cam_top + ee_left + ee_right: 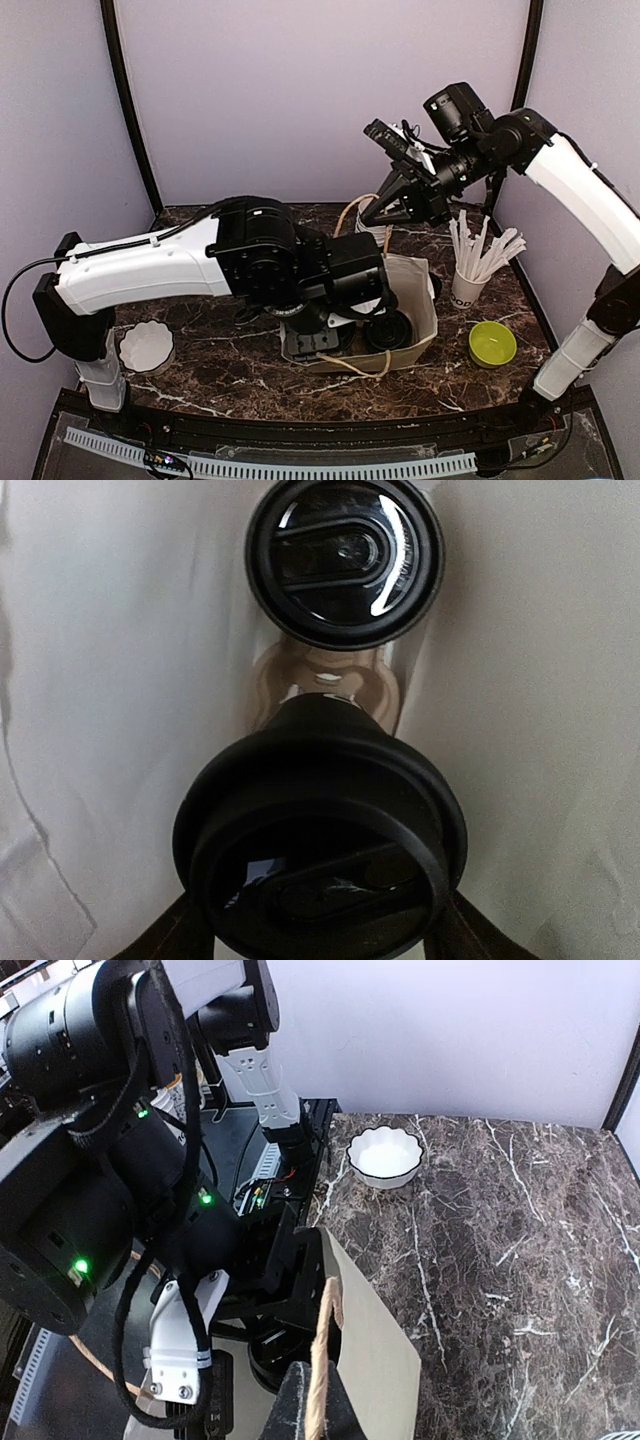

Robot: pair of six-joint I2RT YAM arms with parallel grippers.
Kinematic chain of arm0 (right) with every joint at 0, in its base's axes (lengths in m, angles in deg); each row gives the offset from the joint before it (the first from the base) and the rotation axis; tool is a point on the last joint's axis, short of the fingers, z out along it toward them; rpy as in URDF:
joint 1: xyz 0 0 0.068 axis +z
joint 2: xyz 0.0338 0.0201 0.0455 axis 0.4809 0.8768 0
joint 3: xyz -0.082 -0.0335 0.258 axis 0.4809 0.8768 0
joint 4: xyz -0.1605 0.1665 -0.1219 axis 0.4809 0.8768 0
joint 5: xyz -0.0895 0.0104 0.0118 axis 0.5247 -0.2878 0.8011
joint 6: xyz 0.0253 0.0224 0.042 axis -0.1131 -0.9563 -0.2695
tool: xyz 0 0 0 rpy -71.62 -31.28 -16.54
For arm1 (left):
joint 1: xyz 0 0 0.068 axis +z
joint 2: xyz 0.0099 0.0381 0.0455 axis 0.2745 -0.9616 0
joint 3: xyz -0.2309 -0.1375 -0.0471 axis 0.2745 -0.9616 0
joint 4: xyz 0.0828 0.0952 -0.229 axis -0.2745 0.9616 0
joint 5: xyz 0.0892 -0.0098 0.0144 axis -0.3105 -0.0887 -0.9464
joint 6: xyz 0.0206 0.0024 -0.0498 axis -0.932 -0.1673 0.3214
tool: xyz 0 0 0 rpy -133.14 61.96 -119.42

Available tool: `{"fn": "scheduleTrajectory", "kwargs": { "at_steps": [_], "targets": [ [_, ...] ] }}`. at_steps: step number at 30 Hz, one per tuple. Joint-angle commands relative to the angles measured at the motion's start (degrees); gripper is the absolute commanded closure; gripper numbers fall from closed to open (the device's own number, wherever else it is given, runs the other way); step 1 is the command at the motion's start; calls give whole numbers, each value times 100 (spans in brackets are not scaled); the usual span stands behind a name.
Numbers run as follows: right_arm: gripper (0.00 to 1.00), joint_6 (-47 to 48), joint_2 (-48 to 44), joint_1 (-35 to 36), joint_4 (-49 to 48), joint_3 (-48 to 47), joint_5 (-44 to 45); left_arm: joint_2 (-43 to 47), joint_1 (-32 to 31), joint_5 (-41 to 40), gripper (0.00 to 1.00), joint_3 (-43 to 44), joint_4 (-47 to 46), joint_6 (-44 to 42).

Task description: Pack the takeout coffee

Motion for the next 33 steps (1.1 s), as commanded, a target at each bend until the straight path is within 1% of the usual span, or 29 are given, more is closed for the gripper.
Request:
{"fn": "scheduleTrajectory", "kwargs": {
  "at_steps": [1, 6, 7, 9, 12, 15, 19, 21, 23, 25, 28, 29, 33],
  "targets": [
    [100, -208, -11, 179, -459, -253, -251, 331, -22, -248, 50, -262, 263, -50],
    [100, 200, -101, 449, -278, 205, -267, 357, -21, -362, 50, -438, 269, 21],
    [98, 338, -113, 497, -198, 272, -249, 355, -22, -381, 50, -445, 254, 33],
    [85, 585, -120, 554, 122, 320, -234, 354, -22, -438, 52, -486, 197, 48],
    [70, 897, -87, 562, 672, 138, -235, 323, -30, -466, 53, -576, 116, 53],
    [60, 1156, -40, 546, 1206, -272, 34, 272, -50, -486, 54, -638, 100, 78],
    [50, 1161, -271, 317, 995, -366, 497, 205, -105, -471, 54, -600, 88, 121],
    [47, 1171, -284, -20, 857, -518, 556, 178, -140, -472, 54, -587, 68, 156],
    [46, 1004, -205, -499, 590, -559, 375, 120, -183, -515, 54, -584, 87, 204],
    [46, 567, -113, -825, -205, -252, 478, 89, -227, -578, 54, -583, 101, 253],
    [47, 184, 36, -932, -1173, 487, 934, 69, -259, -677, 55, -620, 126, 311],
    [48, 122, 122, -932, -1356, 684, 1040, 70, -264, -756, 55, -631, 147, 316],
    [48, 246, 595, -908, -1247, 982, 1008, 96, -298, -940, 55, -662, 170, 318]
  ]
}}
